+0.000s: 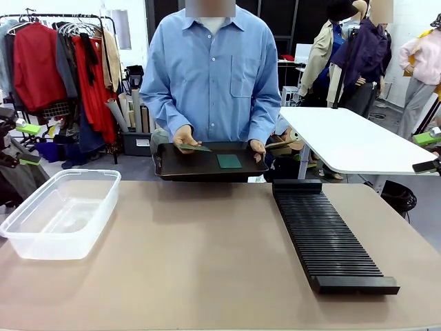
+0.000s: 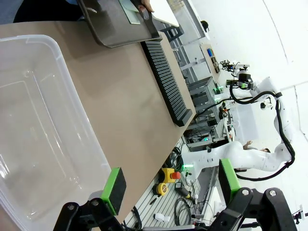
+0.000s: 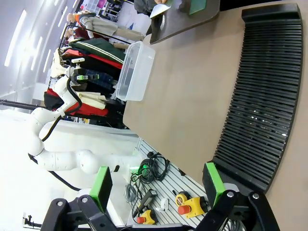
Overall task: Sort PCBs into racks and boxes based on the side picked up.
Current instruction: Pick up the Blank PCB handed by the Human.
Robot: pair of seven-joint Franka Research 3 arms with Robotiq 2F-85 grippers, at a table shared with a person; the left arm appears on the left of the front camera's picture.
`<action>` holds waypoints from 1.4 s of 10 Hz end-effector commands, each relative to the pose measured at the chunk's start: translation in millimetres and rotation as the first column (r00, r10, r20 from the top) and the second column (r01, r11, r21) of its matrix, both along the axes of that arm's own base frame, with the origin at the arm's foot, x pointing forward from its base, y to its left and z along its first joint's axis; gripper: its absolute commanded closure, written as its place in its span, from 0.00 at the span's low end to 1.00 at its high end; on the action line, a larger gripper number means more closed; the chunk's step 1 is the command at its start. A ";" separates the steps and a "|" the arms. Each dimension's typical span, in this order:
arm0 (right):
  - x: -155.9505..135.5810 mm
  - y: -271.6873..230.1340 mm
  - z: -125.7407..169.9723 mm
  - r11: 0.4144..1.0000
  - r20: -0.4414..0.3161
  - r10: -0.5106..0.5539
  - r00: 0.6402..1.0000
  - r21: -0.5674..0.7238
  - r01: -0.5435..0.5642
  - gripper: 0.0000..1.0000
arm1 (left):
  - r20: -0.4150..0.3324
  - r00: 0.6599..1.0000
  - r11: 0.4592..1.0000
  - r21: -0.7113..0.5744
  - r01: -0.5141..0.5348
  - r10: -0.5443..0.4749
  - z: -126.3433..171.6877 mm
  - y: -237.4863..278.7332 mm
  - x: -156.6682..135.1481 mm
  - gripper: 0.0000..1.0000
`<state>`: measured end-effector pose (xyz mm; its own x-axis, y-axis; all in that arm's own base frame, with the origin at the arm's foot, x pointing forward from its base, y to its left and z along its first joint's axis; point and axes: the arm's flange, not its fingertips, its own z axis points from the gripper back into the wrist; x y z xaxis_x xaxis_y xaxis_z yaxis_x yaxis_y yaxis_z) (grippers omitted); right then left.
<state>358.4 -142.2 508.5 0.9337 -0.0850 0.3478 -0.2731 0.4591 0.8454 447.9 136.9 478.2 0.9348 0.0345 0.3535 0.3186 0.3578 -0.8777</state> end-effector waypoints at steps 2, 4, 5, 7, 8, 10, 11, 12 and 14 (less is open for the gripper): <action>-0.1 0.2 2.1 1.000 0.010 0.004 1.000 0.007 -0.004 0.00 | -0.001 1.000 1.000 0.005 0.005 -0.005 0.4 0.5 -1.2 0.00; -0.1 0.2 2.1 1.000 0.010 0.004 1.000 0.007 -0.004 0.00 | -0.001 1.000 1.000 0.005 0.005 -0.005 0.4 0.5 -1.2 0.00; -0.1 0.2 2.1 1.000 0.010 0.004 1.000 0.007 -0.004 0.00 | -0.001 1.000 1.000 0.005 0.005 -0.005 0.4 0.5 -1.2 0.00; -0.1 0.2 2.1 1.000 0.010 0.004 1.000 0.007 -0.004 0.00 | -0.001 1.000 1.000 0.005 0.005 -0.005 0.4 0.5 -1.2 0.00; -0.1 0.2 2.1 1.000 0.010 0.004 1.000 0.007 -0.004 0.00 | -0.001 1.000 1.000 0.005 0.005 -0.005 0.4 0.5 -1.2 0.00; -0.1 0.2 2.1 1.000 0.010 0.004 1.000 0.007 -0.004 0.00 | -0.001 1.000 1.000 0.005 0.005 -0.005 0.4 0.5 -1.2 0.00; -0.1 0.2 2.1 1.000 0.010 0.004 1.000 0.007 -0.004 0.00 | -0.001 1.000 1.000 0.005 0.005 -0.005 0.4 0.5 -1.2 0.00; -0.1 0.2 2.1 1.000 0.010 0.004 1.000 0.007 -0.004 0.00 | -0.001 1.000 1.000 0.005 0.005 -0.005 0.4 0.5 -1.2 0.00; -0.1 0.2 2.1 1.000 0.010 0.004 1.000 0.007 -0.004 0.00 | -0.001 1.000 1.000 0.005 0.005 -0.005 0.4 0.5 -1.2 0.00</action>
